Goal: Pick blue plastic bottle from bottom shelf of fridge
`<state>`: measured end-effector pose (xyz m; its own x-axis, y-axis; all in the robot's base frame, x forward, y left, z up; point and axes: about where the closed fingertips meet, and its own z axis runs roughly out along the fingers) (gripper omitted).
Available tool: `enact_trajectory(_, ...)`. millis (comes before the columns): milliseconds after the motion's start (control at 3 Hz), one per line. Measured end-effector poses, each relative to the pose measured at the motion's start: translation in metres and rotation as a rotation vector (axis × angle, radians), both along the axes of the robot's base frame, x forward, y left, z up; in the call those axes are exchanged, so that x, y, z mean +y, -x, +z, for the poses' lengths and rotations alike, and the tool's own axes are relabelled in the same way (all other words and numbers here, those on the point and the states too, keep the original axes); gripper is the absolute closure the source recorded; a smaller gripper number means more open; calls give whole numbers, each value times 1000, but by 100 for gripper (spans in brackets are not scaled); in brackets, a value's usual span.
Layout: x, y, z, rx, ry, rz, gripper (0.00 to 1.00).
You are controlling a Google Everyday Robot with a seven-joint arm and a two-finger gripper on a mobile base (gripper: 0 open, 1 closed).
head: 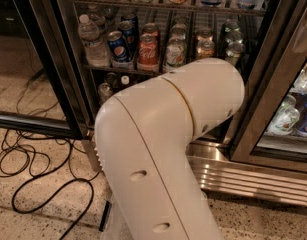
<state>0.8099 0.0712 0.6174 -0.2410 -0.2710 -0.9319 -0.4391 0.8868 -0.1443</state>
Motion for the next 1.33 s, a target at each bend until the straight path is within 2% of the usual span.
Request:
enact_trajectory(333, -3, -21, 16, -17, 7, -21, 24)
enact_trajectory(667, 1, -25, 22, -17, 9, -11, 24)
enact_trajectory(1000, 10, -20, 30, -25, 6, 20, 23)
enact_trajectory(1333, 8, 5, 26, 15, 2, 33, 20)
